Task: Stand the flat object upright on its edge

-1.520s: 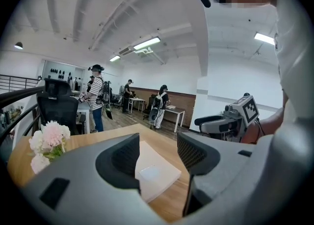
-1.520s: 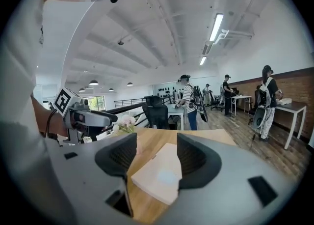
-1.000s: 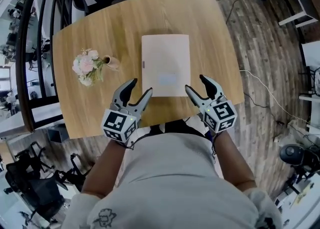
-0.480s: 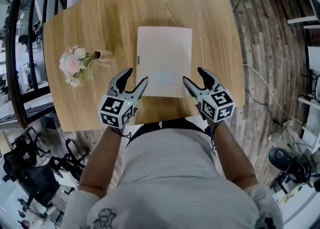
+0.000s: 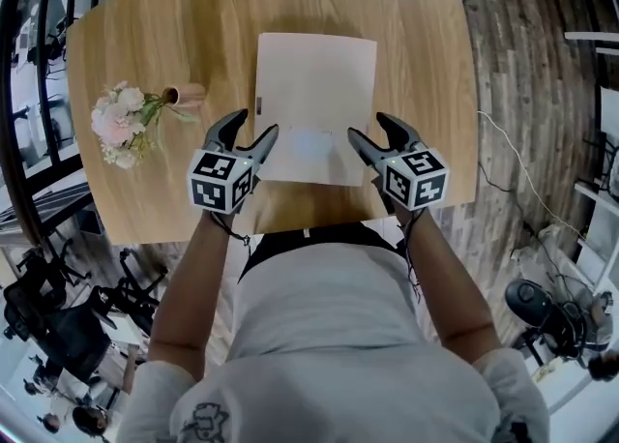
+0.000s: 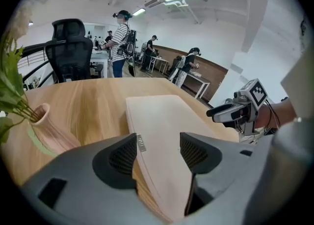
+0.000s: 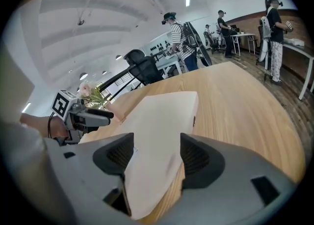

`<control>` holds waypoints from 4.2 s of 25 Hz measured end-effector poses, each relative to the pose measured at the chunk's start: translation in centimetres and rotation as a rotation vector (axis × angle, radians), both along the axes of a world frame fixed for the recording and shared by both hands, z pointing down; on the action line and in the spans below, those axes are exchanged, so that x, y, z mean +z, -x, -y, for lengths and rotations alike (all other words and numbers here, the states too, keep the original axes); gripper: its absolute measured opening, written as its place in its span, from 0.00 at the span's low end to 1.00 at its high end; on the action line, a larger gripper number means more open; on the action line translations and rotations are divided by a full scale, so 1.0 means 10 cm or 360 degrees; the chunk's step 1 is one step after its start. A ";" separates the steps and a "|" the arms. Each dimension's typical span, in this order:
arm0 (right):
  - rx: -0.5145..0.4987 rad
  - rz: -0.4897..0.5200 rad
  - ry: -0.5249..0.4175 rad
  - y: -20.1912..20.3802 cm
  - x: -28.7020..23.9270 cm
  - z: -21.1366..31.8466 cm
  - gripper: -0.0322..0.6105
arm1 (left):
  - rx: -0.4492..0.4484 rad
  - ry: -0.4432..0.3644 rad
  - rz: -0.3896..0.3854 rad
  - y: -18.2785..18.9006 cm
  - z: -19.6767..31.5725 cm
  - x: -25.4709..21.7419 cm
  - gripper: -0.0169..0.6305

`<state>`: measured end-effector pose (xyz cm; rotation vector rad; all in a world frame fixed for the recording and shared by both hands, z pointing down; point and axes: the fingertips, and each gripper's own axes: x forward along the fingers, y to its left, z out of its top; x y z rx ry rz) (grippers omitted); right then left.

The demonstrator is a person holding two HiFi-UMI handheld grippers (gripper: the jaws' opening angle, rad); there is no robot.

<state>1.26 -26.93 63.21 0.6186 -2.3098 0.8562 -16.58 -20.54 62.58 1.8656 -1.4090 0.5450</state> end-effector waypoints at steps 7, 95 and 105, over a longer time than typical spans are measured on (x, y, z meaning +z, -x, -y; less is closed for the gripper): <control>0.0034 -0.0005 0.0148 -0.01 0.29 0.06 0.53 | -0.0052 0.0144 -0.0075 0.09 0.07 0.34 0.45; -0.0131 -0.0103 -0.0982 0.34 -0.73 0.88 0.48 | -0.0204 -0.0443 0.0432 0.13 0.75 -0.66 0.46; -0.0139 -0.0128 -0.0986 0.31 -0.64 0.86 0.48 | -0.0204 -0.0427 0.0427 0.10 0.73 -0.55 0.46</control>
